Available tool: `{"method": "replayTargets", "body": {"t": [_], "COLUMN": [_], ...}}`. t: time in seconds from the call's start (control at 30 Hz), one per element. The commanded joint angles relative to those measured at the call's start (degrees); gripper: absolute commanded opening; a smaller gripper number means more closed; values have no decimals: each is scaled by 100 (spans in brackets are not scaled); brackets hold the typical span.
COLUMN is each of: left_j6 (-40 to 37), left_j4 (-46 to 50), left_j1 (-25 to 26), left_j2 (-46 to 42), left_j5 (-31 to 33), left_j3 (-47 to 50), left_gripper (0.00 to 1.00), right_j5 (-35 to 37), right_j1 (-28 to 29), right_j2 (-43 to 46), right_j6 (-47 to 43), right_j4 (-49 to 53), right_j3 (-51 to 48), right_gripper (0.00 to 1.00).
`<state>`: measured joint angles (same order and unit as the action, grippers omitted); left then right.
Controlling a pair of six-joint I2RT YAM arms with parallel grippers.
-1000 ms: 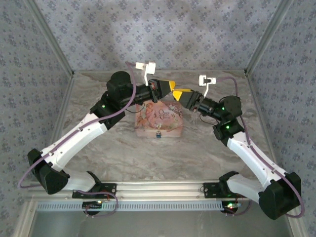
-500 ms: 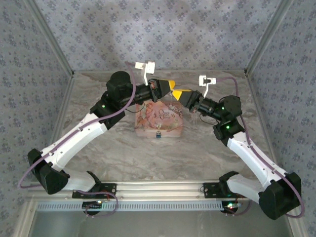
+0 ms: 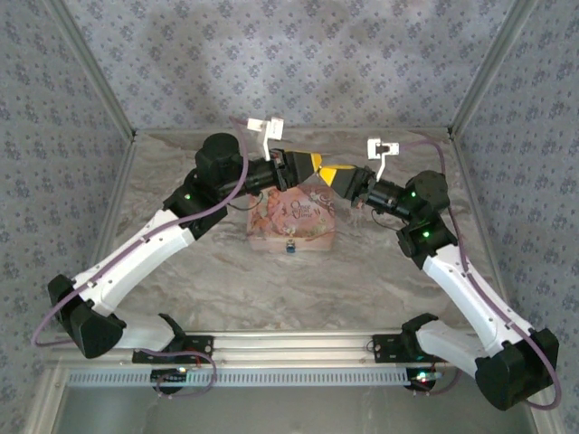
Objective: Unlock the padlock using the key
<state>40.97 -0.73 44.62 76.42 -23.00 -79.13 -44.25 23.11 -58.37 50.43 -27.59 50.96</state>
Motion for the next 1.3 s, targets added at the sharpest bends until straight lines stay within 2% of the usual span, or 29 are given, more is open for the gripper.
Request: {"method": "replayTargets", "body": {"t": [0.0,0.07,0.2,0.3,0.37,0.47,0.63,1.03,1.17,1.27], "left_j6": [-160,-176,-212,-213,-212,-195,-186,-129,-124,-141], "left_j4": [196,204,246,250,249,232,231,284,319,352], "left_j1": [-28,-27,-24,-28,-24,-26,-59,-94,-99,-97], "left_j2": [-86,-94,-97,-93,-103,-110,-155,-183,-147,-120], "left_j5": [-186,-210,-218,-262,-266,-249,-289,-573,-666,-738], "left_j3": [-155,-173,-190,-195,-184,-179,-160,-94,-131,-164], "left_gripper": [38,36,22,18,18,27,27,20,22,17], "right_j5": [-275,-360,-455,-572,-640,-703,-834,-1224,-1322,-1383], "right_j1": [-39,-37,-42,-47,-50,-60,-98,-269,-288,-303], "right_j2": [40,10,3,-23,-27,-17,-19,-111,-196,-236], "right_j6": [-265,-271,-344,-419,-469,-508,-623,-856,-868,-886], "right_j4": [374,419,535,684,771,858,1138,1818,1879,1949], "right_j3": [288,325,371,440,479,509,559,884,963,1012], "right_gripper": [0,0,0,0,0,0,0,0,0,0]}}
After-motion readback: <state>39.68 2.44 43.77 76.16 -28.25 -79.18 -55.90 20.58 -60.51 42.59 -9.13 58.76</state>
